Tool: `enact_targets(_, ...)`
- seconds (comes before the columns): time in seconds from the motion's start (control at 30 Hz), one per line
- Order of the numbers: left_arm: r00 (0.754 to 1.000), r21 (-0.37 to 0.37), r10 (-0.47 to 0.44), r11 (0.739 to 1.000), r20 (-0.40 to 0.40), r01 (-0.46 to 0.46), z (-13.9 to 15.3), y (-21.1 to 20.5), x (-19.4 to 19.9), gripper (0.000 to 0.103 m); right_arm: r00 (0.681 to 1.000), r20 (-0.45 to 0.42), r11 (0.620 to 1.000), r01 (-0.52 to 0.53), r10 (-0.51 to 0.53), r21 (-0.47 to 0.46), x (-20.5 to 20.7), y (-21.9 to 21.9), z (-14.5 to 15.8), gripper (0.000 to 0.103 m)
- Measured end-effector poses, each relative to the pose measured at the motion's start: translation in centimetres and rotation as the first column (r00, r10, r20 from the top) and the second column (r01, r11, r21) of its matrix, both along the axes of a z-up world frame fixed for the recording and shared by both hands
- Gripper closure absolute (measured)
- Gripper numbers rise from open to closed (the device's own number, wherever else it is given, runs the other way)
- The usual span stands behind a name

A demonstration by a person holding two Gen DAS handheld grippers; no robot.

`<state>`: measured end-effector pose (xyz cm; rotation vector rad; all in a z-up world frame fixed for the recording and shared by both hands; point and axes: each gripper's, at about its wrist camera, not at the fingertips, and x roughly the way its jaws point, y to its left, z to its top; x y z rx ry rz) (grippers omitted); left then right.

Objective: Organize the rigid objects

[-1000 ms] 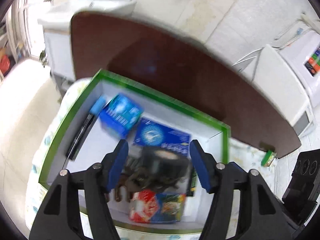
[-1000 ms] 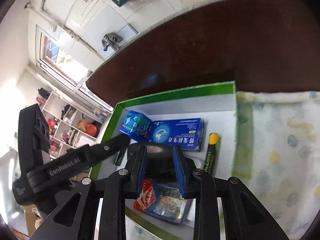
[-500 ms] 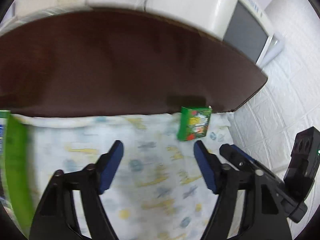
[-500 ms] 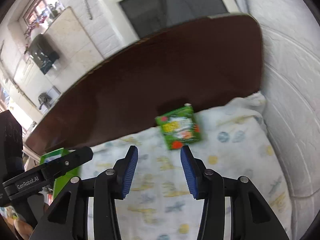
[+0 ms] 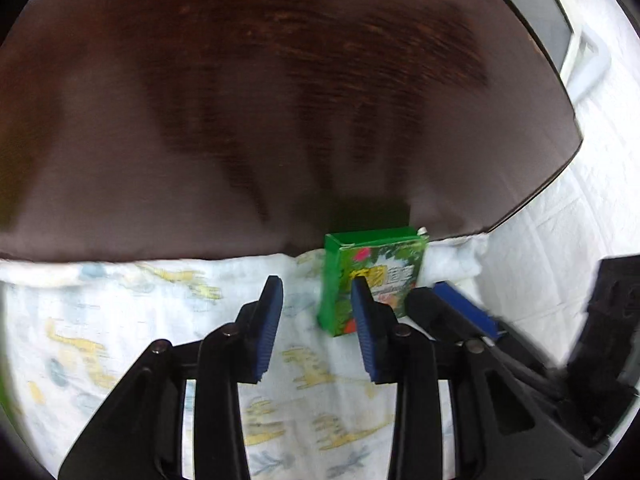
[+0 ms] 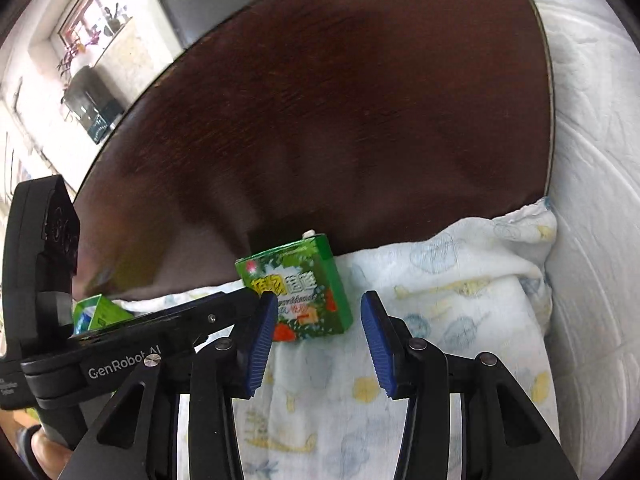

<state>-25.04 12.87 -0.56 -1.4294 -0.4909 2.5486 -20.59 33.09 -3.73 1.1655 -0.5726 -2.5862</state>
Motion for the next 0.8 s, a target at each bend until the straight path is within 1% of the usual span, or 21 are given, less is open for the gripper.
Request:
enact_targets(0.07,1.0,0.036,-0.005,0.999,0.011,0.005,0.1,-0.2,-0.1,0.071,1.0,0.019,0.996,-0.011,0.013,-0.092,-0.2,1.4,-0.9,0.058)
enact_targets(0.1,1.0,0.038,-0.011,0.999,0.013,0.011,0.1,-0.1,-0.1,0.072,0.999,0.032,0.99,-0.012,0.017,-0.14,0.4,2.7,-1.7,0.06)
enact_targets(0.13,1.0,0.042,-0.02,0.999,0.013,0.019,0.2,-0.1,-0.1,0.072,0.999,0.045,0.984,-0.015,0.023,-0.178,0.1,2.9,-2.2,0.067)
enact_targets(0.17,0.999,0.055,-0.032,0.998,0.023,0.031,0.2,0.0,-0.1,0.075,0.999,0.052,0.981,-0.003,0.014,-0.192,0.0,3.2,-2.5,0.071)
enact_targets(0.2,0.999,0.058,-0.032,0.998,0.031,0.03,0.3,-0.1,0.0,0.074,0.999,0.053,0.98,0.003,0.008,-0.199,0.0,3.4,-2.6,0.073)
enact_targets(0.23,0.999,0.051,-0.035,0.998,0.026,0.033,0.5,0.0,0.3,0.074,0.998,0.056,0.977,0.001,0.011,-0.211,0.0,3.5,-2.6,0.078)
enact_targets(0.3,0.999,0.049,-0.051,0.998,0.018,0.05,1.1,-0.2,0.8,0.074,0.998,0.062,0.981,0.014,-0.001,-0.196,0.4,3.5,-2.2,0.081)
enact_targets(0.33,0.998,0.046,-0.056,0.997,0.017,0.055,1.5,-0.4,1.0,0.074,0.998,0.059,0.983,0.024,-0.013,-0.183,0.7,3.5,-1.9,0.082)
enact_targets(0.4,0.998,0.044,-0.061,0.997,0.006,0.061,2.6,-1.0,1.7,0.074,0.999,0.043,0.986,0.013,-0.006,-0.164,1.4,3.1,-0.9,0.082)
enact_targets(0.53,0.997,0.032,-0.061,0.998,-0.051,0.063,6.1,-3.1,3.5,0.074,1.0,-0.001,0.992,-0.009,0.009,-0.127,2.8,1.5,1.8,0.082)
enact_targets(0.6,0.995,0.018,-0.059,0.998,-0.085,0.06,8.0,-4.7,4.7,0.073,0.999,-0.025,0.992,-0.025,0.022,-0.12,3.4,0.5,3.3,0.082)
enact_targets(0.73,0.989,0.013,-0.03,0.999,-0.147,0.032,11.9,-9.2,7.7,0.071,0.994,-0.083,0.992,-0.075,0.067,-0.106,4.1,-2.9,6.5,0.082)
enact_targets(0.8,0.985,0.009,-0.005,1.0,-0.175,0.007,13.4,-11.8,9.1,0.071,0.989,-0.112,0.989,-0.107,0.095,-0.101,4.2,-5.7,7.9,0.082)
